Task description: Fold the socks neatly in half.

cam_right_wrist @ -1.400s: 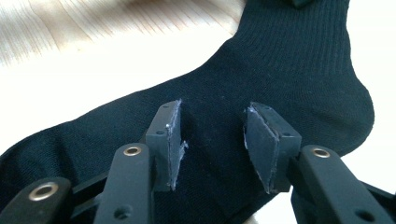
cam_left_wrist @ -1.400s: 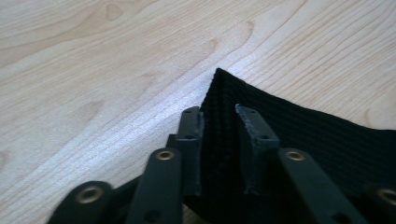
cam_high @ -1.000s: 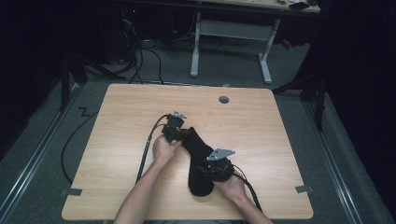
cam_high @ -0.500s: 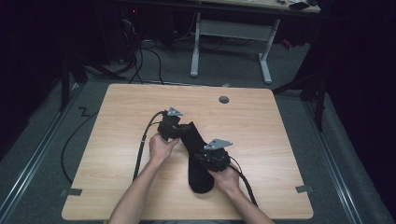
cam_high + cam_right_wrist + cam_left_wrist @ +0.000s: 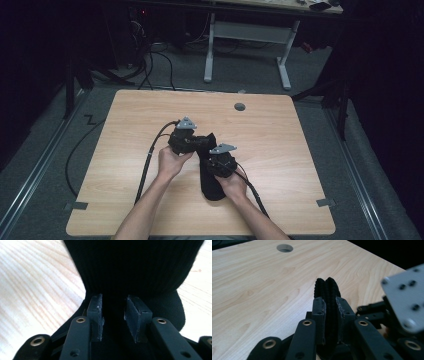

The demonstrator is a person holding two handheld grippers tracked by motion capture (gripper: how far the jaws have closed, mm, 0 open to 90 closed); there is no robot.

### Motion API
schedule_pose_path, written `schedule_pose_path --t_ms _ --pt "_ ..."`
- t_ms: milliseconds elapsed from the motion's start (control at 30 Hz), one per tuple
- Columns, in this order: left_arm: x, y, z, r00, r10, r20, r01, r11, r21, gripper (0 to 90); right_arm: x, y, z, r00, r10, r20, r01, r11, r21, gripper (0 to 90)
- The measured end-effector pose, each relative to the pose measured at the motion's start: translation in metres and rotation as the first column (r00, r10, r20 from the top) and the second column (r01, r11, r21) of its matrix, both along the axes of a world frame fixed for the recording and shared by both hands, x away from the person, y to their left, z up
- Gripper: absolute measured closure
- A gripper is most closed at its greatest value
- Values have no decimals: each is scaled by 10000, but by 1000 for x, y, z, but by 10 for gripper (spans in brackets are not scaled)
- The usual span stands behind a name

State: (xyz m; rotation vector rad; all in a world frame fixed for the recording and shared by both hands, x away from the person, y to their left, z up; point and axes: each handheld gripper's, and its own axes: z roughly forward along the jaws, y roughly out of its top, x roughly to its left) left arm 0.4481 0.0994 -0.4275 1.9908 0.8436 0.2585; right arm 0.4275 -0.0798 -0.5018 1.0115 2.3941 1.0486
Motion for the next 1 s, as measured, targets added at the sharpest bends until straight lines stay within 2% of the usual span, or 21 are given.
schedule_pose_path --t_ms 67,133,167,200,233,267,300,367,433,467,500,600,700,900,1000 --pt "-1 1 -1 10000 4 -4 -4 10000 34 792 2 0 0 10000 -61 -35 61 9999 117 655" --pt "0 3 -3 10000 86 32 -86 10000 43 791 2 -2 0 9999 48 -108 -46 9997 227 605" --pt "0 5 -4 9999 171 17 -171 9999 -13 792 1 -4 3 9998 90 -171 -83 9990 428 600" --pt "1 6 -5 9998 202 43 -202 9998 -40 791 -8 -11 15 9994 299 151 -311 9956 879 605" --pt "1 7 -6 9997 244 33 -244 9997 -40 791 -8 -11 15 9994 299 151 -311 9956 879 605" --pt "1 9 -8 9995 303 -1 -303 9995 -73 791 -21 -19 28 9969 598 519 -648 9929 1000 607" --pt "1 10 -9 9994 358 -25 -358 9993 -59 791 -21 -19 28 9969 598 519 -648 9929 1000 607" --pt "2 12 -11 9990 443 -61 -443 9990 -101 791 -31 -27 35 9934 1004 555 -1040 9923 671 603" --pt "2 14 -13 9989 471 -63 -471 9988 -143 791 -37 -34 31 9919 1228 314 -1237 9919 295 597" --pt "2 15 -13 9989 457 -46 -458 9988 -148 791 -40 -39 21 9921 1250 20 -1250 9921 39 589" --pt "2 15 -13 9990 454 -39 -455 9988 -166 791 -40 -39 21 9921 1250 20 -1250 9921 39 589" --pt "0 14 -13 9995 326 19 -326 9994 -121 791 -40 -42 7 9915 1256 -345 -1257 9921 6 590" --pt "-4 12 -10 9998 168 134 -167 9998 -115 791 -42 -38 1 9947 1030 -29 -1030 9944 -216 608" --pt "-19 1 -5 9988 -231 440 219 9994 276 791 -31 -26 -3 9986 479 241 -479 9989 -15 619" --pt "-27 -3 -9 9982 -386 455 366 9984 430 790 -22 -17 -4 9994 227 272 -230 9997 99 620"
